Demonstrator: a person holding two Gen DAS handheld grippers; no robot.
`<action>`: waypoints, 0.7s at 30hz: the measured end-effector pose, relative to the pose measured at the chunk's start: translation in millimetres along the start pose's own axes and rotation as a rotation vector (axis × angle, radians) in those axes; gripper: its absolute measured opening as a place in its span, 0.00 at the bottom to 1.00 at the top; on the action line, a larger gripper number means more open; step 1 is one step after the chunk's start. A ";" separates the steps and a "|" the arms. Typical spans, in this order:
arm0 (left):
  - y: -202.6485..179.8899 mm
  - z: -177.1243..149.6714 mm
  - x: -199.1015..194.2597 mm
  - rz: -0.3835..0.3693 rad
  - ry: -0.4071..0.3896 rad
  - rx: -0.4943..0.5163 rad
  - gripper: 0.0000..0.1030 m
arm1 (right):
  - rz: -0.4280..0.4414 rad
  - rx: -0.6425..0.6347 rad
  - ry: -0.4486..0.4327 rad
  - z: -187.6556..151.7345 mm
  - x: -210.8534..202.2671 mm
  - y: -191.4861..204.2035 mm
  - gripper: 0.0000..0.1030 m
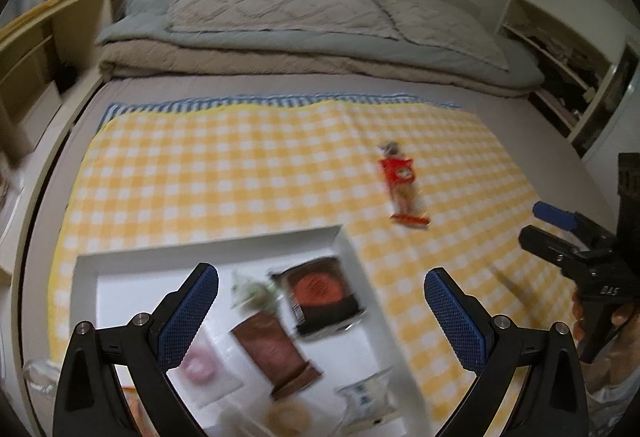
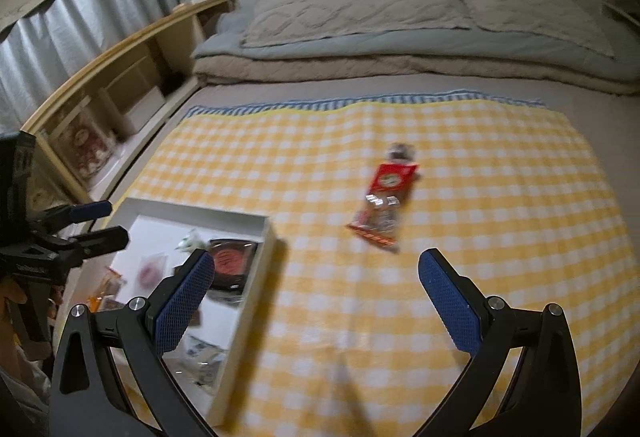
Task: Organize snacks
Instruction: 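Withdraw both open tools from the tray toward the red-labelled bag, then grasp the red-labelled bag with the left tool while the right tool grasps its clear wrapper end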
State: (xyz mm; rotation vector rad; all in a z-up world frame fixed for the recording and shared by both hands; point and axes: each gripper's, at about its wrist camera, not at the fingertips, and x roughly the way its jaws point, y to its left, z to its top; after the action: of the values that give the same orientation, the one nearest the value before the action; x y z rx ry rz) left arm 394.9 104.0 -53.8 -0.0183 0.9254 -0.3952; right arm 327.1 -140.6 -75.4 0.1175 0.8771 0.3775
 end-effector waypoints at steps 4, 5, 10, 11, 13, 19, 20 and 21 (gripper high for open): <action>-17.1 11.7 17.4 -0.024 -0.010 0.021 1.00 | -0.004 0.043 -0.017 4.3 0.9 -27.4 1.00; -22.2 15.4 24.0 -0.034 -0.011 0.027 1.00 | -0.004 0.055 -0.018 5.3 1.3 -33.8 1.00; -49.6 35.5 61.7 -0.064 -0.006 0.060 1.00 | -0.045 0.137 -0.020 20.2 11.9 -69.6 1.00; -54.3 38.6 69.9 -0.072 -0.001 0.062 0.99 | -0.049 0.148 -0.028 23.0 14.0 -75.1 1.00; -66.3 45.2 92.3 -0.080 0.015 0.067 0.97 | -0.084 0.169 -0.039 31.5 20.6 -84.4 1.00; -98.5 63.9 161.3 -0.091 0.059 0.096 0.88 | -0.070 0.169 -0.047 57.0 47.9 -107.7 1.00; -103.0 65.6 170.5 -0.088 0.061 0.099 0.88 | -0.070 0.166 -0.046 62.1 53.2 -111.8 1.00; -107.5 67.8 181.8 -0.084 0.065 0.102 0.86 | -0.071 0.164 -0.041 66.0 58.4 -115.3 1.00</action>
State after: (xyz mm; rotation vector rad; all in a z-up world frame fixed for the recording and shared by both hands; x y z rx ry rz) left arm 510.3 -67.9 -133.7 0.0495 0.9698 -0.5237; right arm 443.2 -222.5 -104.9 0.2443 0.8685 0.2361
